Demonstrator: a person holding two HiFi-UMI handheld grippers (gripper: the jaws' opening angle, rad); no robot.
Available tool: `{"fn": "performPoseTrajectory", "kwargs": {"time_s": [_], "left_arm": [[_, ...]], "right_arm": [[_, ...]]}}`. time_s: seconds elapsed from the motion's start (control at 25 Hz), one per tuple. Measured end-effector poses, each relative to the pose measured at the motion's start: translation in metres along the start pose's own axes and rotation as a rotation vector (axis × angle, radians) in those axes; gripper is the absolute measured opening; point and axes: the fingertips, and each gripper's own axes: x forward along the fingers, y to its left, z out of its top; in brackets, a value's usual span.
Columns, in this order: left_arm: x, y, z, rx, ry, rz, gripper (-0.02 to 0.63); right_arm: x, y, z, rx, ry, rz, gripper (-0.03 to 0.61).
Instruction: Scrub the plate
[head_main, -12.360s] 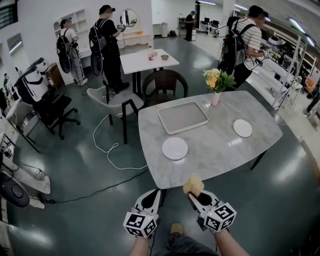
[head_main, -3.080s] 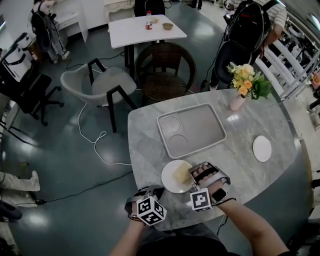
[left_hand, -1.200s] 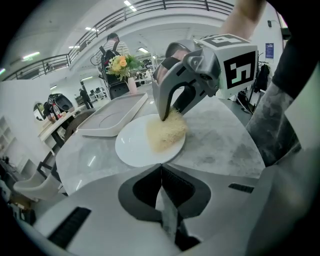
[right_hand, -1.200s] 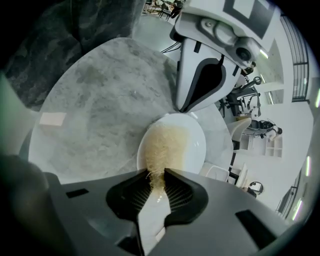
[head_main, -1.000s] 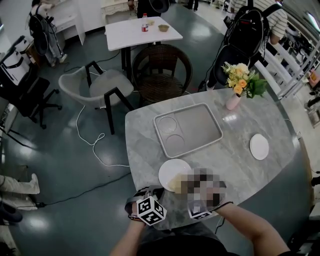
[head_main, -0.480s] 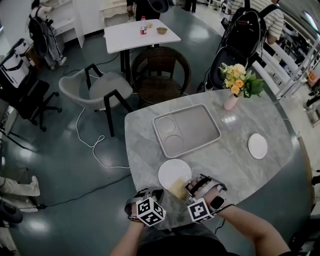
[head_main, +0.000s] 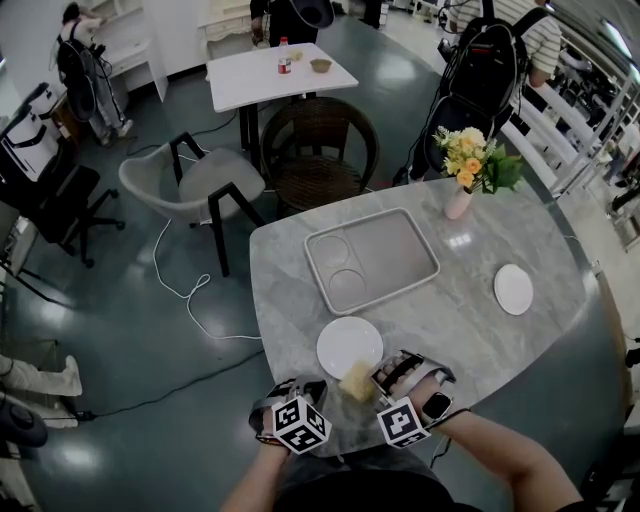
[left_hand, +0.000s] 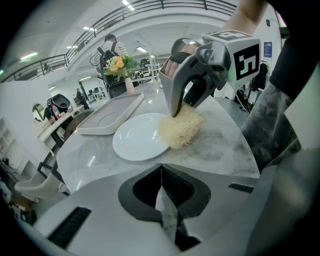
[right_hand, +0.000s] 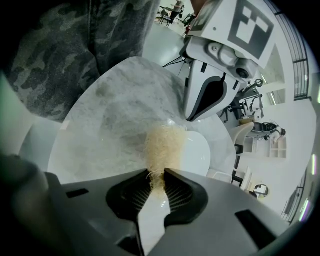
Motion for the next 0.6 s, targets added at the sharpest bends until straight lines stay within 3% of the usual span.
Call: {"fn": "performPoseTrajectory", "kwargs": {"time_s": [0.28, 0.44, 0.6], "left_arm": [[-0.005, -0.001, -0.001, 0.002, -0.002, 0.002, 0.011], [-0.009, 0.001, -0.001, -0.02, -0.016, 0.005, 0.011], [-0.014, 0.004, 0.0, -0.105, -0.062, 0.01, 0.011]], "right_arm": [[-0.011, 0.0, 0.002, 0.057, -0.016, -0.001, 0.077], [-0.018, 0.0, 0.004, 0.183, -0.05, 0.005, 0.075], [-0.02, -0.001, 0.005, 0.366, -0.097, 0.0, 0.075]]}}
